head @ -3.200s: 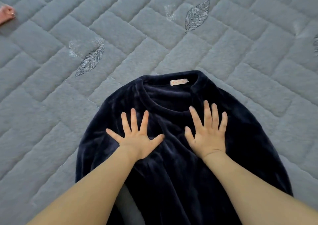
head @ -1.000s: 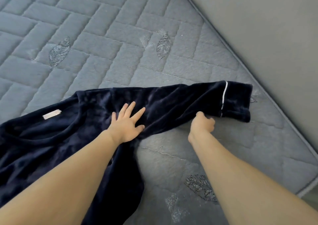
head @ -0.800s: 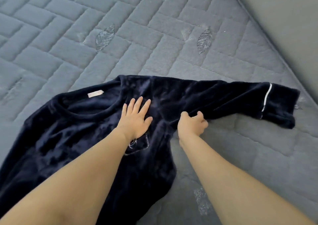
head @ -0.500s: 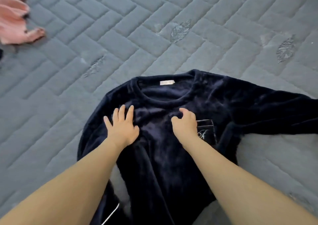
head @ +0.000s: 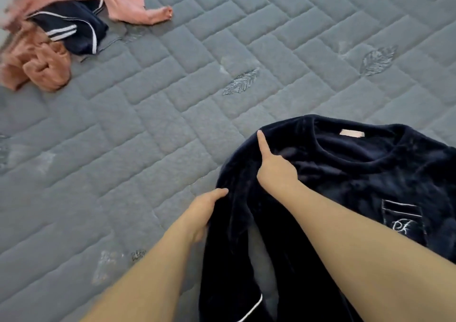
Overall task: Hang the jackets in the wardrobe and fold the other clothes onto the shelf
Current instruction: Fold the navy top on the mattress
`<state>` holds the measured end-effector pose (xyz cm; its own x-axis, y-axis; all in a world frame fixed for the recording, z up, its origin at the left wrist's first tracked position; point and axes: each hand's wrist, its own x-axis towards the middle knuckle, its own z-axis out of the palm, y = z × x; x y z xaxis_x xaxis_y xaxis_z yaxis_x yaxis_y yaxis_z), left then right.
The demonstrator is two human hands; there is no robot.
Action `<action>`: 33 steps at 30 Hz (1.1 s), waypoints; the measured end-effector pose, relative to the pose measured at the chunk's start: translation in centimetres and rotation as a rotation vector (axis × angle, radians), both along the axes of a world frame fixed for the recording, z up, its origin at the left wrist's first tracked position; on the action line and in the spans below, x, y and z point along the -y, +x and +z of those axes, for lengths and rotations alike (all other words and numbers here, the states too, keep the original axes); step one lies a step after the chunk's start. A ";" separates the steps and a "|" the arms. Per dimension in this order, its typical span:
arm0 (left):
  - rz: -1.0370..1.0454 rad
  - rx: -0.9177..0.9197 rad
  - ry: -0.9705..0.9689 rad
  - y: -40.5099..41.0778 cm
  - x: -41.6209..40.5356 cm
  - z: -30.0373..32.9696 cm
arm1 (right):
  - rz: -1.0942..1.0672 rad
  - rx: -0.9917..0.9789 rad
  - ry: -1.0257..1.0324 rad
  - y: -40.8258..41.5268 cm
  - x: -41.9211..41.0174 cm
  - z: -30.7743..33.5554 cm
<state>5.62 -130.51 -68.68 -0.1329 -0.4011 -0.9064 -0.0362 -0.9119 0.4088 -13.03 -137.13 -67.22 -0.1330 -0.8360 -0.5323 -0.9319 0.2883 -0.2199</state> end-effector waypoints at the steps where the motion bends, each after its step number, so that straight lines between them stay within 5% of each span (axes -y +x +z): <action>1: -0.051 -0.058 0.048 0.5 -0.4 0.2 | 0.104 -0.104 -0.005 0.6 0.6 -0.2; 6: -0.211 -0.042 0.118 3.8 -0.4 0.8 | 0.368 -0.290 0.017 4.1 2.8 -1.4; 10: -0.078 0.270 -0.312 9.4 7.4 3.2 | -0.034 -0.129 0.002 5.7 6.8 -0.7; 13: -0.257 0.610 -0.565 12.8 12.9 4.3 | -0.139 -0.132 -0.051 7.5 9.0 0.2; 18: -0.657 0.758 -0.196 15.2 8.9 0.5 | 0.241 -0.194 -0.027 11.7 8.4 -0.2; 20: -0.678 0.702 -0.244 15.7 6.5 -0.3 | 0.271 -0.136 0.115 13.3 7.4 -1.1; 24: -0.467 0.276 -0.316 19.0 7.7 1.7 | -0.002 0.001 0.214 15.1 7.4 -1.4; 26: -0.434 0.446 -0.462 21.1 10.3 3.8 | -0.121 0.053 0.048 16.1 9.1 -1.0; 30: -0.600 1.155 -1.058 22.7 13.1 8.0 | -0.299 0.096 -0.160 17.3 12.6 0.4; 33: -0.709 1.041 -0.895 23.0 11.7 7.9 | -0.194 0.015 -0.060 17.8 11.9 0.7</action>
<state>28.61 -142.17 -60.79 -0.0073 -0.9751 -0.2216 -0.9473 -0.0642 0.3137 4.73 -149.08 -66.53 -0.2866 -0.8261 -0.4853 -0.8568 0.4476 -0.2561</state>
